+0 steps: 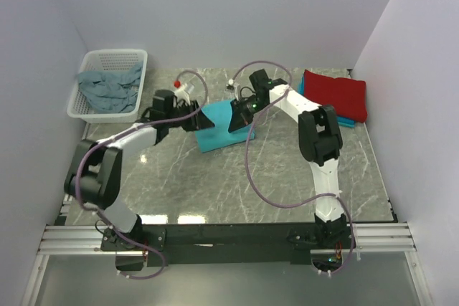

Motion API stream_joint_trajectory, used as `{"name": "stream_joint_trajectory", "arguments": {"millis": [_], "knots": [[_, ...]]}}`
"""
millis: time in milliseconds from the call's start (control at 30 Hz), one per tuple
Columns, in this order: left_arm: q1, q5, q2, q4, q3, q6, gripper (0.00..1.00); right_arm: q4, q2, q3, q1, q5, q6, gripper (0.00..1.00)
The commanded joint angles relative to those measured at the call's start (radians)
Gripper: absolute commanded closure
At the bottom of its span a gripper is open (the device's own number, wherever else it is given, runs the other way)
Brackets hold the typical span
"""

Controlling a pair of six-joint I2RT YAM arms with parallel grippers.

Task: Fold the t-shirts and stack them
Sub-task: Fold the tshirt

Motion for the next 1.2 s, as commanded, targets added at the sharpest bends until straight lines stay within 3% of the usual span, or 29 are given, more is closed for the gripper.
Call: {"name": "stream_joint_trajectory", "arguments": {"millis": [0, 300, 667, 1000, 1167], "knots": [[-0.048, 0.077, 0.046, 0.123, -0.017, -0.12, 0.68, -0.023, 0.034, 0.035, 0.0, -0.104, 0.144, 0.94], [-0.08, -0.058, 0.2, 0.056, -0.029, -0.068, 0.71, 0.064, 0.109, 0.008, -0.01, 0.127, 0.325, 0.92], [-0.053, -0.161, 0.304, -0.009, -0.067, -0.049, 0.74, 0.015, 0.172, 0.025, -0.041, 0.195, 0.333, 0.91], [-0.028, -0.189, 0.105, -0.114, -0.055, -0.01, 0.67, -0.134, 0.076, 0.103, -0.139, 0.14, 0.216, 0.84], [-0.025, -0.238, -0.021, -0.177, -0.044, -0.006, 0.66, -0.127, 0.013, 0.103, -0.179, 0.21, 0.207, 0.77]]}}
